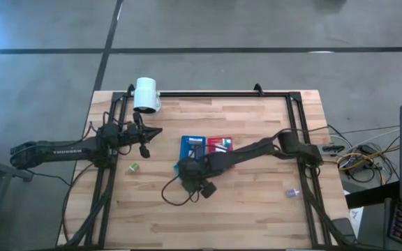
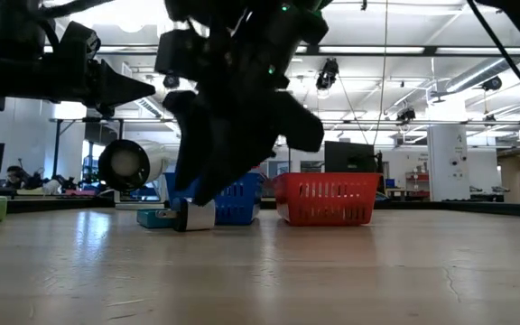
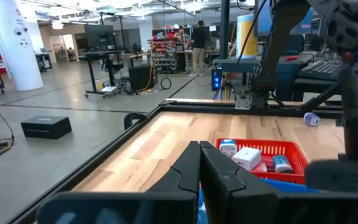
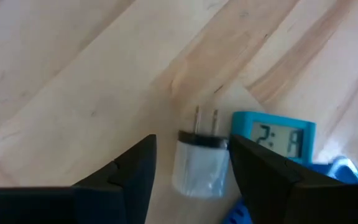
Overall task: Pick & Place Office items
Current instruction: Put the black white adaptor into the red bin
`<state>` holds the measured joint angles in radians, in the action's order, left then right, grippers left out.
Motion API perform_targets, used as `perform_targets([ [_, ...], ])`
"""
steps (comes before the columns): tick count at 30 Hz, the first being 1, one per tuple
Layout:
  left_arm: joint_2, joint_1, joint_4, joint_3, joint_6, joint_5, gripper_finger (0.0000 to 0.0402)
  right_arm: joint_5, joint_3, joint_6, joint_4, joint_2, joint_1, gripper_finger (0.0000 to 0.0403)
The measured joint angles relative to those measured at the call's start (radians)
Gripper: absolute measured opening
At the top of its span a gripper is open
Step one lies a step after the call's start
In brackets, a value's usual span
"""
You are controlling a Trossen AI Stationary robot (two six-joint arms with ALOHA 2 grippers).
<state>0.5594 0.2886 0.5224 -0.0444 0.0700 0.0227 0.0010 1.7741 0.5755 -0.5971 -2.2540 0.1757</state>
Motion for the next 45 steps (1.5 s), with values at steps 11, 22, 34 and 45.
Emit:
perform_targets([
  [11, 0.000, -0.001, 0.000, 0.000, 0.000, 0.003, 0.0012, 0.048, 0.067, -0.049, -0.106, -0.071, -0.027, 0.0193],
  [22, 0.001, -0.001, 0.000, 0.000, 0.000, 0.003, 0.0012, -0.011, 0.069, -0.033, -0.094, -0.071, -0.028, 0.0158],
  [34, 0.001, 0.000, 0.000, 0.000, 0.000, 0.003, 0.0012, -0.158, 0.066, -0.122, -0.104, -0.019, -0.057, 0.0117],
  [45, 0.001, 0.000, -0.004, 0.000, 0.000, 0.005, 0.0012, -0.364, -0.088, -0.213, 0.063, 0.231, -0.091, 0.0117],
])
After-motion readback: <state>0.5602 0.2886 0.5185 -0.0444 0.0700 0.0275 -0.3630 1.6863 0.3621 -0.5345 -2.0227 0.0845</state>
